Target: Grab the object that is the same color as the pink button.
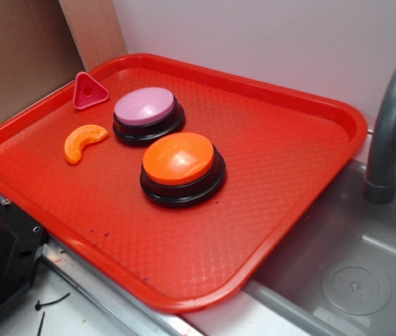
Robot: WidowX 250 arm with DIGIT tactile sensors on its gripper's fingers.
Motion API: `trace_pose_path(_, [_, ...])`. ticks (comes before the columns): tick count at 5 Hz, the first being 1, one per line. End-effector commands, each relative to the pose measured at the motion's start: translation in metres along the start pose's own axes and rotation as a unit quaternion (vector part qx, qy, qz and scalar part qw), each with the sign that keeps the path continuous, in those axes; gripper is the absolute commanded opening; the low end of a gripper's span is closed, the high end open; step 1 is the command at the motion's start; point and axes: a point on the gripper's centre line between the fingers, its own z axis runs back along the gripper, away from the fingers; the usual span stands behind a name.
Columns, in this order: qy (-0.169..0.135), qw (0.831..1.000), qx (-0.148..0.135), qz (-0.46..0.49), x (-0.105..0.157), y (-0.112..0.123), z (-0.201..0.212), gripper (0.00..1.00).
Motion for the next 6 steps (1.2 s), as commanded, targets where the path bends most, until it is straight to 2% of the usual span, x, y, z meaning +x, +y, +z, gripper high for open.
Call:
trace_pose_path(1, [0.000, 1.000, 0.000, 0.000, 0.000, 0.000, 0.000, 1.00])
trace_pose_path(3, [-0.004, 0.993, 0.010, 0.119, 0.016, 0.018, -0.035, 1.00])
trace_pose_path(4, [-0.013, 0.983, 0.017, 0.182, 0.028, 0.028, -0.055, 1.00])
trace_pose_path(5, [-0.034, 0.960, 0.037, 0.275, 0.042, 0.052, -0.076, 1.00])
trace_pose_path(6, [-0.078, 0.917, 0.078, 0.384, 0.067, 0.094, -0.097, 1.00])
